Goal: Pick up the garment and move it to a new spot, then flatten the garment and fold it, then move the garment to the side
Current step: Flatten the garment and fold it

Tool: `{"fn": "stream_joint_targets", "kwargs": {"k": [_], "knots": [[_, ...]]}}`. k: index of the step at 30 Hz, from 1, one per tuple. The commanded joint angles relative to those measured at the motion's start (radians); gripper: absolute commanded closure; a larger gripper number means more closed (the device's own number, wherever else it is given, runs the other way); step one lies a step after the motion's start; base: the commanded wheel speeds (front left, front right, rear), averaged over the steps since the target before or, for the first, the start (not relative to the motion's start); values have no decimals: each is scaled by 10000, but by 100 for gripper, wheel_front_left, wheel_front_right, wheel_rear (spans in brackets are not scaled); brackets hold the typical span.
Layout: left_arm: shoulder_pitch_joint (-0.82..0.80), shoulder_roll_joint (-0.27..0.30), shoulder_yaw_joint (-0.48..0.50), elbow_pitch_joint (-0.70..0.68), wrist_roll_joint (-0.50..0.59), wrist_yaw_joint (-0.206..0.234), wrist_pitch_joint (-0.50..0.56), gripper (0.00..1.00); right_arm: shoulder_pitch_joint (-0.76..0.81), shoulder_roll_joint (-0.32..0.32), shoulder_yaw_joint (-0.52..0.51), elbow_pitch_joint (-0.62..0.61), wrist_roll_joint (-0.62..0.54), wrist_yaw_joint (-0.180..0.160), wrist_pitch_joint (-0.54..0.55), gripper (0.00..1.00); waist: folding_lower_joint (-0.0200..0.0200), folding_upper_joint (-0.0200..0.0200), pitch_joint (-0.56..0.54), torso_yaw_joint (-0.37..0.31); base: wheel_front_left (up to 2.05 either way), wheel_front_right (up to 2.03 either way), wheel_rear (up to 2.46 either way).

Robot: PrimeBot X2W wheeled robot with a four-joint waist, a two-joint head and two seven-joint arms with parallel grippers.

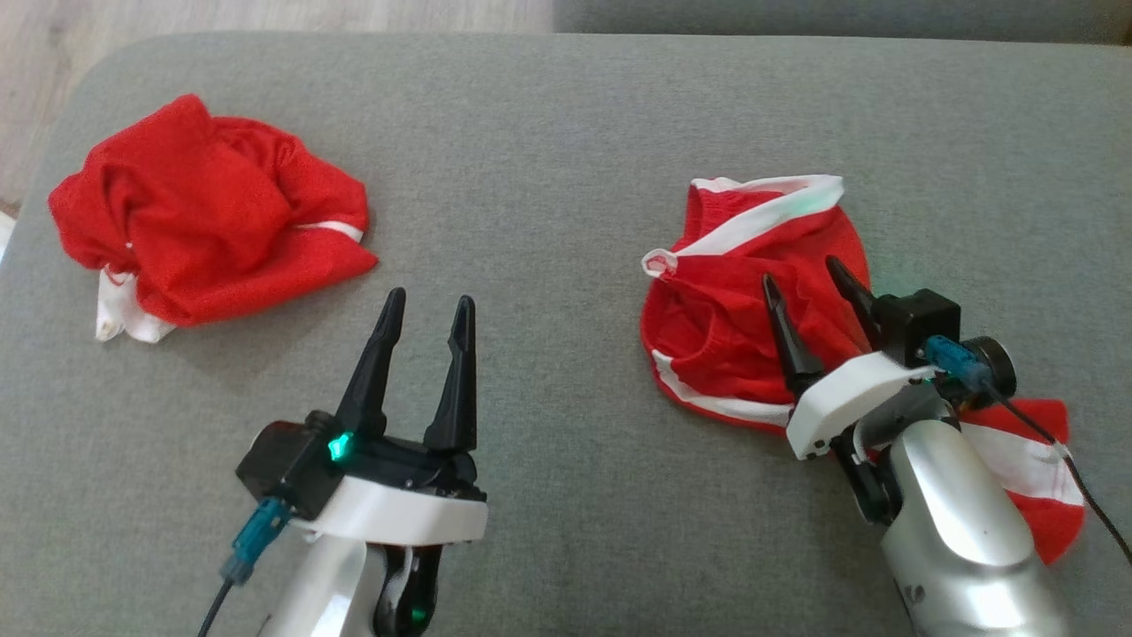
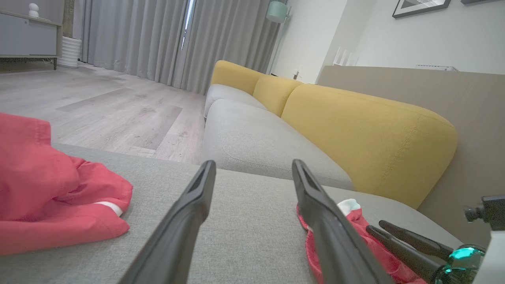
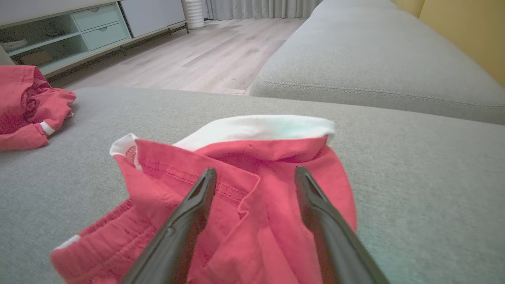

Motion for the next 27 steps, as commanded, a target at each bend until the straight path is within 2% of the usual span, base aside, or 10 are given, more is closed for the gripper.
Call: {"fn": "stream_joint_targets", "kwargs": {"k": [1,4,5,6,11,18,24,27], "knots": [[-387,12,240,-303,-37,49,-51,0,-495,-2,179,168,108,67,126,0,-1,0,61,121,0,0,0],[-372,12,244,-295,-49,66,-51,0,-641,-6,304,622,245,67,263,0,-1,0,53,144,0,0,0],[-363,12,249,-295,-49,72,-51,0,-683,-2,388,721,347,67,281,15,-1,0,48,136,0,0,0],[-353,12,256,-293,-48,79,-51,0,-733,-1,497,771,427,67,218,100,-1,0,39,120,0,0,0],[-285,12,294,-277,-37,119,-51,0,-1003,-84,582,763,661,67,-190,100,-1,0,-54,-82,0,0,0],[-246,12,332,-290,-12,104,-51,0,-1299,-380,-316,406,1009,67,-287,100,-1,0,-125,-362,0,0,0],[-279,12,290,-333,-6,93,-51,0,-1736,-841,-2177,362,1250,67,20,100,-1,0,-57,-516,0,0,0],[-344,12,271,-353,6,81,-51,0,-2157,-1029,-3217,601,988,67,157,100,-1,0,59,-517,0,0,0]]}}
